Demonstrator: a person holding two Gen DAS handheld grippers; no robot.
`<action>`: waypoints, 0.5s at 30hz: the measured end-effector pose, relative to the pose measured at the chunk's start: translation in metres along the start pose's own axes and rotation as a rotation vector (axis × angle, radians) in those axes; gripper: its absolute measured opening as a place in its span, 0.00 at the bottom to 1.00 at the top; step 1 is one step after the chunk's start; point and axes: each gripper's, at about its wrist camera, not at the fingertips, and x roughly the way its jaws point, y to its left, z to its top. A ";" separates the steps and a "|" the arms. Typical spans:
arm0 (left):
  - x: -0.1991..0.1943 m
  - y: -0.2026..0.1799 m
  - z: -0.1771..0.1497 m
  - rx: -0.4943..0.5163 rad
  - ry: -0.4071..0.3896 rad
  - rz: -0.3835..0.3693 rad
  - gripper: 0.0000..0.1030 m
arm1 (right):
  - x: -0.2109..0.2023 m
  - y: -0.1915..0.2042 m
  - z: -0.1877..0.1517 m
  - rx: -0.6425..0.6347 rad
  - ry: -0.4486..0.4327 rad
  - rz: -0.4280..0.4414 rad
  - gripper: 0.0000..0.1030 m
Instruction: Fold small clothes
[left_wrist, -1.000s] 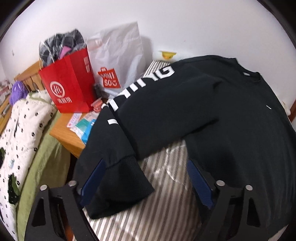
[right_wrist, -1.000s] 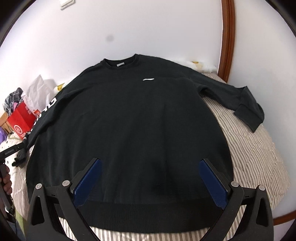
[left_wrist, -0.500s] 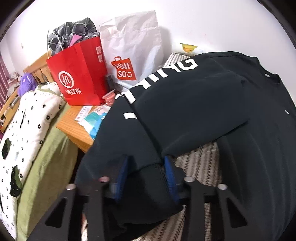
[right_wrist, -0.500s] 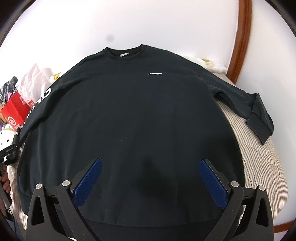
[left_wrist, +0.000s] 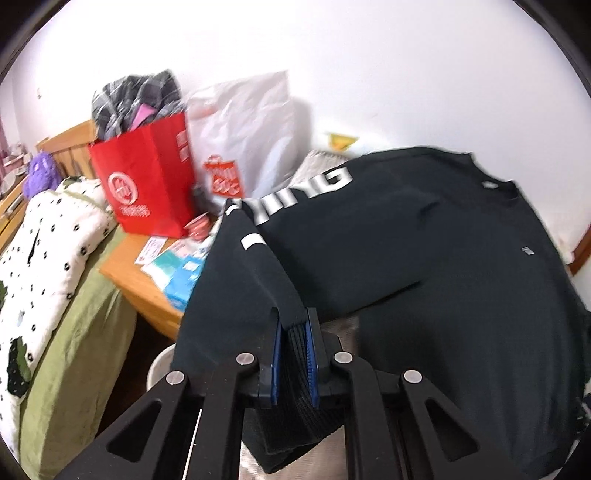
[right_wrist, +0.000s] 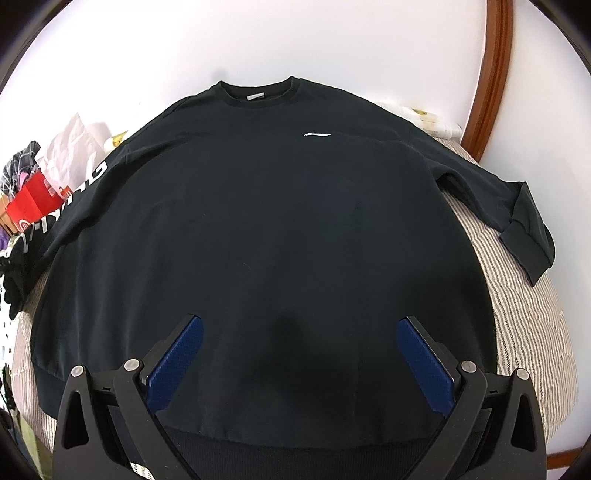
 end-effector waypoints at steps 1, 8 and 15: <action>-0.004 -0.006 0.002 0.007 -0.008 -0.013 0.11 | -0.002 -0.003 0.000 0.004 -0.004 0.001 1.00; -0.023 -0.074 0.021 0.073 -0.045 -0.159 0.11 | -0.022 -0.032 -0.001 0.030 -0.046 -0.033 1.00; -0.028 -0.161 0.017 0.174 -0.029 -0.315 0.10 | -0.038 -0.075 -0.010 0.093 -0.070 -0.058 1.00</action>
